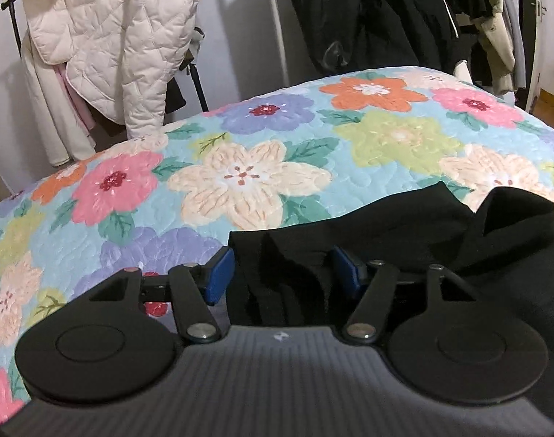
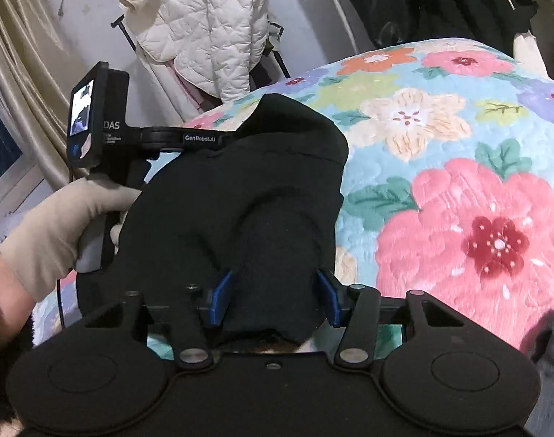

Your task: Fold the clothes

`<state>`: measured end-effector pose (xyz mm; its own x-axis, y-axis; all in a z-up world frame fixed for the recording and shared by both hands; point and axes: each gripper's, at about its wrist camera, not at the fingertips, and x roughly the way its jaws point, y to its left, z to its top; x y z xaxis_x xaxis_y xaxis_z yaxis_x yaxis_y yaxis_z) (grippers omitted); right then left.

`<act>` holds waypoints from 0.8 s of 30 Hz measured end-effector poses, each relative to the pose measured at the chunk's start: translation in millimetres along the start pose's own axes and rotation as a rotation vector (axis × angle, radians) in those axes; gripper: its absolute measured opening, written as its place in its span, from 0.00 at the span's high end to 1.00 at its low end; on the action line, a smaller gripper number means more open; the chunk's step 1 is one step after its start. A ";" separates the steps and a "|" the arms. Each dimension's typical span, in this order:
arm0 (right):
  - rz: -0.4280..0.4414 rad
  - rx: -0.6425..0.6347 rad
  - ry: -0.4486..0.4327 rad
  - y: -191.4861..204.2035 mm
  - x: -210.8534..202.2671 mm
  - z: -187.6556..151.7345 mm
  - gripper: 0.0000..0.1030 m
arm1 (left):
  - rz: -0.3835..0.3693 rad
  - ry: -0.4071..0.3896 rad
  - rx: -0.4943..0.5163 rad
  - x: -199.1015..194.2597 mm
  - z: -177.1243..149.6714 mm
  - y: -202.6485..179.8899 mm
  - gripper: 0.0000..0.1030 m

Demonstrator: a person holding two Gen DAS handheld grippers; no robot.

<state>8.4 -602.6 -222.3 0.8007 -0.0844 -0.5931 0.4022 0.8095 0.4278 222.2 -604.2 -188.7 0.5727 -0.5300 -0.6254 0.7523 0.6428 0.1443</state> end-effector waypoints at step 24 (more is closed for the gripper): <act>0.038 -0.271 -0.010 90.4 -2.2 -26.6 0.48 | -0.161 0.053 0.201 -22.3 13.5 -46.6 0.52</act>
<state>31.2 -513.8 -200.4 0.8178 -0.0557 -0.5728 0.2396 0.9379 0.2509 178.7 -629.8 -171.1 0.4268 -0.5830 -0.6914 0.8848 0.4274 0.1858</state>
